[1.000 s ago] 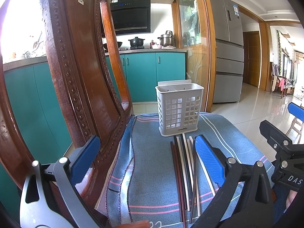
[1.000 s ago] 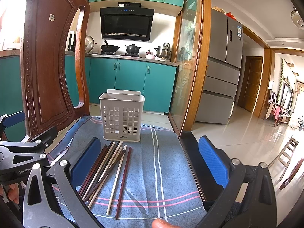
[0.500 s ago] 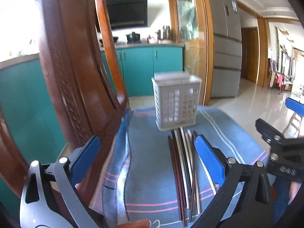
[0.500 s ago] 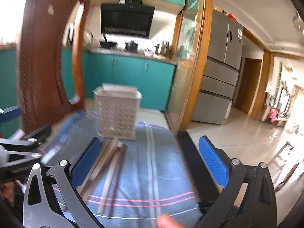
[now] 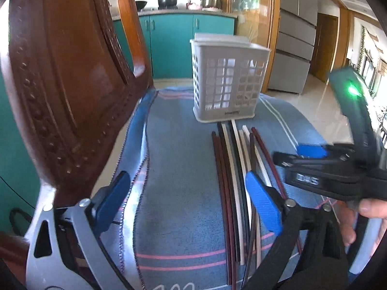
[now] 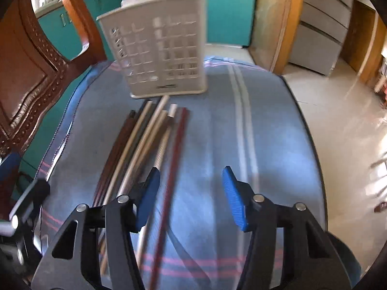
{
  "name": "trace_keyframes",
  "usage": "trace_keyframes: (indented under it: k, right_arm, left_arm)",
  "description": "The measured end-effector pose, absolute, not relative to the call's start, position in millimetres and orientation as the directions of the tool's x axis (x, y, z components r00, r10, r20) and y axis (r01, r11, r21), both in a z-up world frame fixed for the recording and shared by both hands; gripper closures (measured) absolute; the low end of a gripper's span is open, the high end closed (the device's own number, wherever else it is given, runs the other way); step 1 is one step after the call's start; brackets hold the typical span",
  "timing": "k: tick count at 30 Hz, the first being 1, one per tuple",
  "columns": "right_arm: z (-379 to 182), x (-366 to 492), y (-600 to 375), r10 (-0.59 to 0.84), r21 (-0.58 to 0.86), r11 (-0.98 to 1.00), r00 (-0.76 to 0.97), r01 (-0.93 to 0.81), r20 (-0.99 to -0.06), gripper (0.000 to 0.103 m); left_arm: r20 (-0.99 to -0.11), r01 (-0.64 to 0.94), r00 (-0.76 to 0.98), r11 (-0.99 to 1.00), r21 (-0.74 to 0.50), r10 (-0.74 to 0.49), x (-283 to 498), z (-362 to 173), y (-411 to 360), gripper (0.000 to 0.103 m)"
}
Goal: Organize utensils
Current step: 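Close the left tool on a dark brown chopstick while the right tool grasps another dark chopstick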
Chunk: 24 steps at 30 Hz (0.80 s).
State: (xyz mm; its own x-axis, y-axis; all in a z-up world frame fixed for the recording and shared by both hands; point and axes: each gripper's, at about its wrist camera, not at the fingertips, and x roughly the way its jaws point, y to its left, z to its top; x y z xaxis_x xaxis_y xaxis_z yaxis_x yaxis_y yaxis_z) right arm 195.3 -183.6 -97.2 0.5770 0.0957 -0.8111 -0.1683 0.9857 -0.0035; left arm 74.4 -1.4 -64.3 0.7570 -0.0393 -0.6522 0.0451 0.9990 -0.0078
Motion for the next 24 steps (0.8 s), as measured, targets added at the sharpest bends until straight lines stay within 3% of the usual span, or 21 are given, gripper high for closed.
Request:
trace_keyframes:
  k: [8, 10, 12, 16, 19, 24]
  right_arm:
    - [-120, 234, -148, 0.105, -0.047, 0.961, 0.516, -0.273, -0.85, 0.048]
    - [-122, 239, -147, 0.127, -0.028, 0.954, 0.489, -0.297, -0.863, 0.068]
    - [-122, 243, -150, 0.147, -0.001, 0.954, 0.469, -0.301, -0.871, 0.079]
    - [-120, 246, -166, 0.205, 0.07, 0.952, 0.448, -0.299, -0.87, 0.087]
    - [-115, 251, -179, 0.222, 0.096, 0.954, 0.449, -0.285, -0.866, 0.094]
    - [-101, 286, -192, 0.205, 0.084, 0.96, 0.465, -0.268, -0.861, 0.094]
  left_arm:
    - [-0.701, 0.016, 0.713, 1.0, 0.004, -0.008, 104, -81, -4, 0.012]
    - [-0.707, 0.017, 0.707, 1.0, -0.01, -0.019, 110, -81, -1, 0.013]
    - [-0.718, 0.023, 0.695, 0.999, -0.043, -0.047, 119, -81, 3, 0.02]
    - [-0.76, 0.039, 0.638, 0.991, -0.129, -0.124, 143, -87, 9, 0.037]
    - [-0.787, 0.091, 0.589, 0.983, -0.161, -0.184, 162, -88, 2, 0.041]
    - [-0.814, 0.188, 0.545, 0.976, -0.114, -0.2, 194, -89, -25, 0.043]
